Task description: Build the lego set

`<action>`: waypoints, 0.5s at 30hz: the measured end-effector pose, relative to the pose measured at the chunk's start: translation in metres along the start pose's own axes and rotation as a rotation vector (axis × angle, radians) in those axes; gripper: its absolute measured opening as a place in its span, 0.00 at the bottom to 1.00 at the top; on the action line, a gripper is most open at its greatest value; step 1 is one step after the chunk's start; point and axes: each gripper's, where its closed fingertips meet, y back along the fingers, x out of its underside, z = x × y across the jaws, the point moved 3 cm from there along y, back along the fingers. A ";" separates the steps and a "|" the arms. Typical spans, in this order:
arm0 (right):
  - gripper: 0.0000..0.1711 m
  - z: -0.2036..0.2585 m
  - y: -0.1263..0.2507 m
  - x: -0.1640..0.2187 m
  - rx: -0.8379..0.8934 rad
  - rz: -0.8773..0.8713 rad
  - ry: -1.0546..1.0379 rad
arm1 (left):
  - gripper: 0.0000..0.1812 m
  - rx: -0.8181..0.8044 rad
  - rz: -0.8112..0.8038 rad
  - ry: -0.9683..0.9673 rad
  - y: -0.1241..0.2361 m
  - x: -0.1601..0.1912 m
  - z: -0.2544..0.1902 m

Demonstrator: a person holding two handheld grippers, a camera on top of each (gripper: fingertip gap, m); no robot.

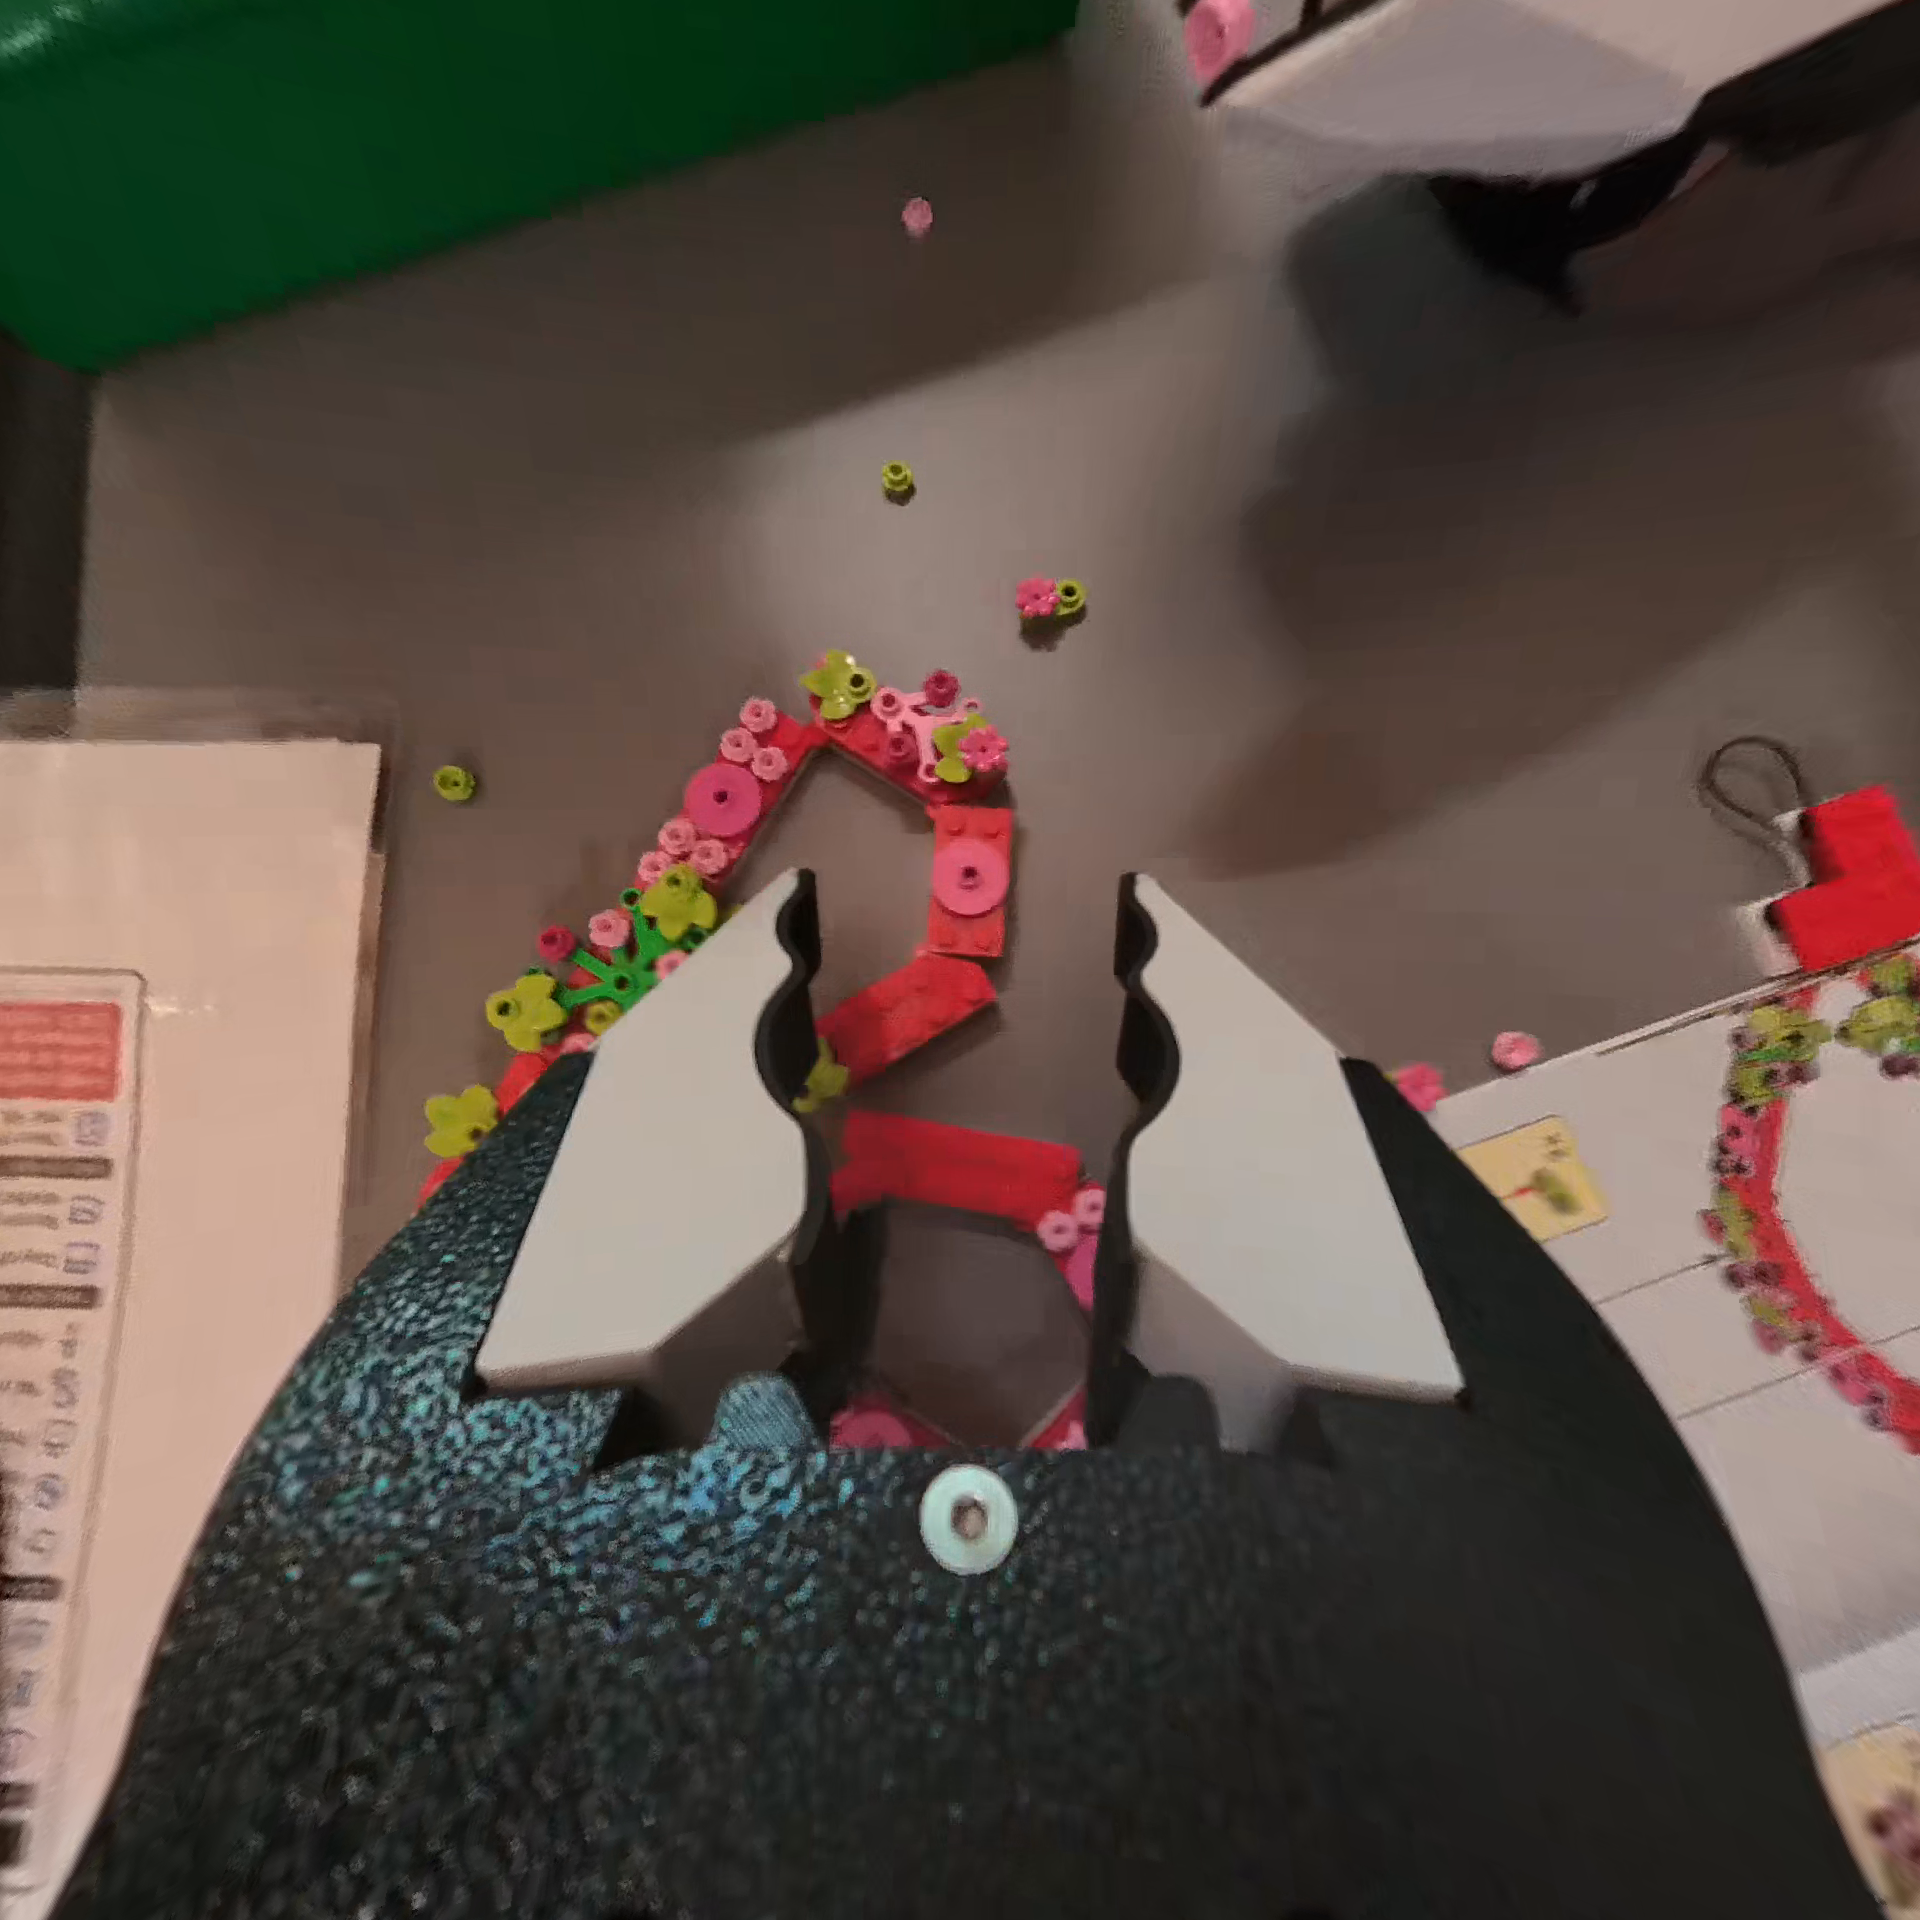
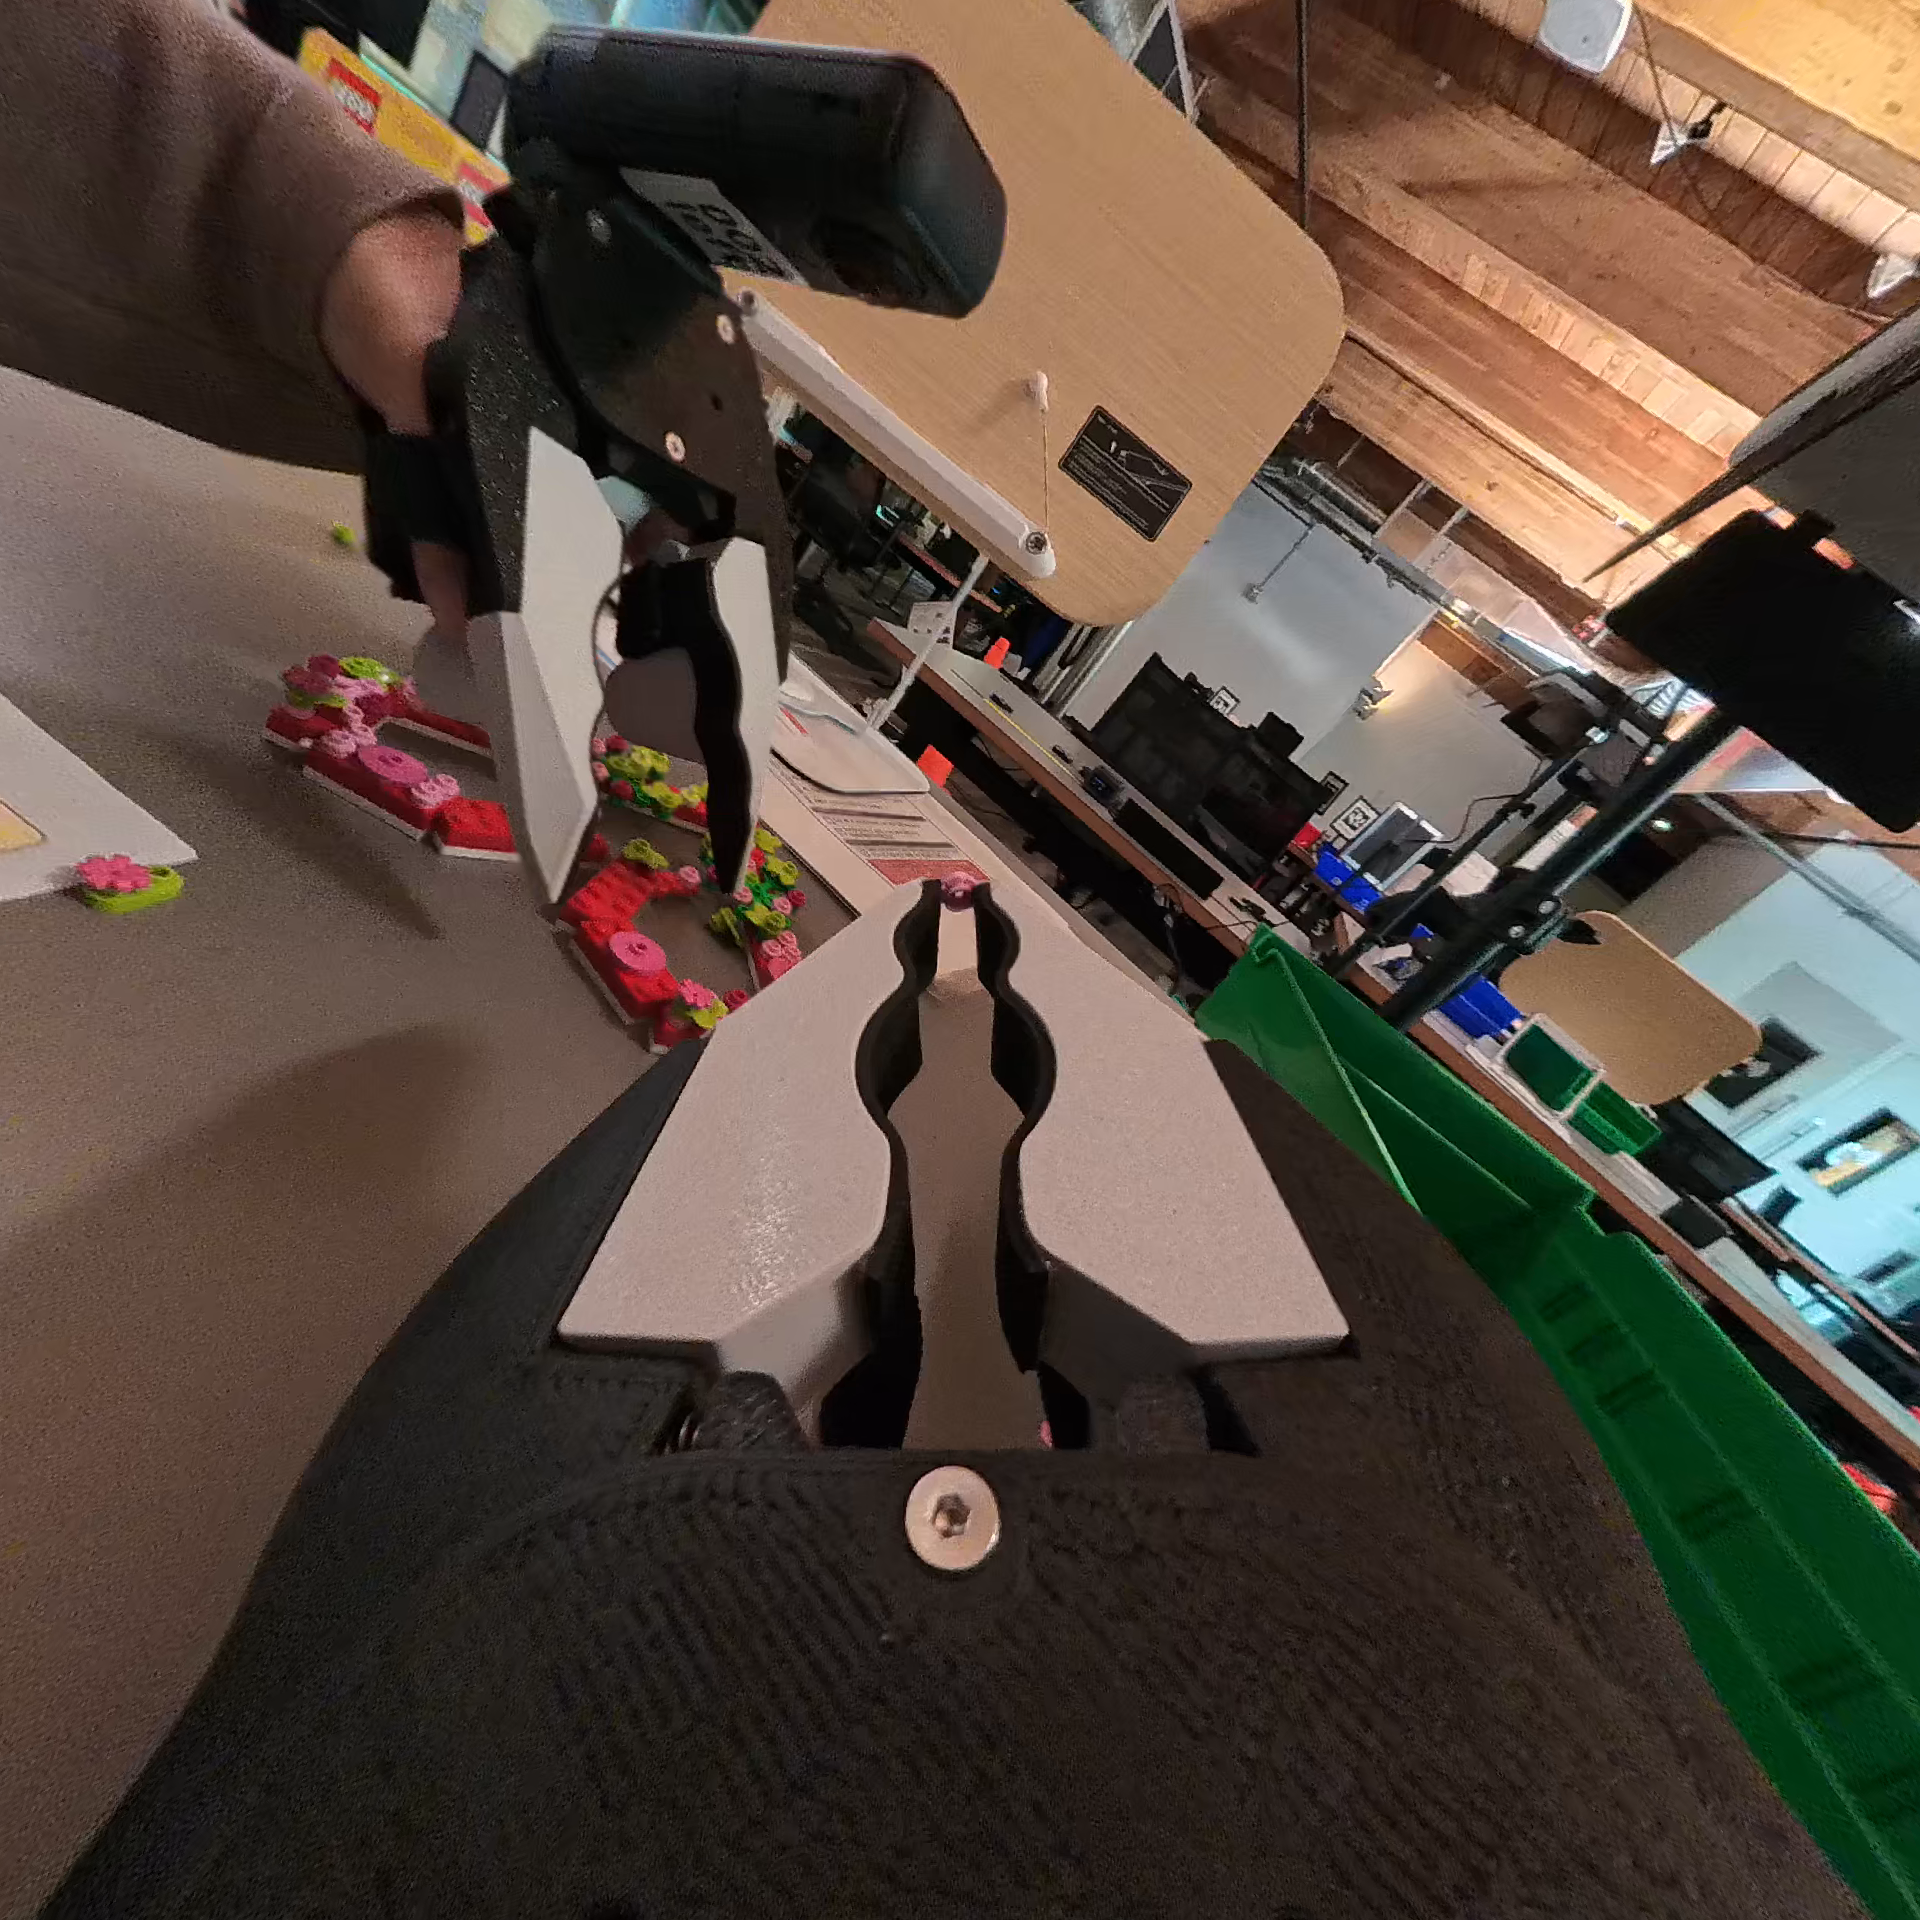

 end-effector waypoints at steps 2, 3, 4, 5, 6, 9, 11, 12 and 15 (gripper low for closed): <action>0.02 -0.001 -0.001 0.003 0.009 0.022 0.013 | 0.27 -0.010 0.051 -0.067 -0.005 0.003 0.007; 0.02 -0.001 -0.002 0.004 0.011 0.033 0.018 | 0.25 -0.004 0.073 -0.086 -0.007 0.005 0.008; 0.02 0.000 -0.002 0.005 0.012 0.042 0.026 | 0.24 -0.004 0.079 -0.096 -0.010 0.005 0.008; 0.03 0.000 -0.002 0.006 0.011 0.050 0.040 | 0.22 0.005 0.074 -0.103 -0.012 0.004 0.007; 0.03 0.001 -0.002 0.007 0.012 0.060 0.056 | 0.21 0.026 0.064 -0.109 -0.014 0.003 0.004; 0.03 0.005 -0.003 0.008 -0.007 0.074 0.109 | 0.25 0.086 0.089 -0.098 -0.012 0.007 -0.002; 0.03 0.008 -0.006 0.012 -0.047 0.103 0.164 | 0.25 0.102 0.068 -0.080 -0.008 0.006 -0.003; 0.03 0.012 -0.008 0.014 -0.099 0.126 0.160 | 0.24 0.100 0.065 -0.091 -0.008 0.007 -0.004; 0.03 0.023 -0.018 0.016 -0.277 0.203 0.078 | 0.21 0.061 0.124 -0.131 -0.014 0.015 -0.001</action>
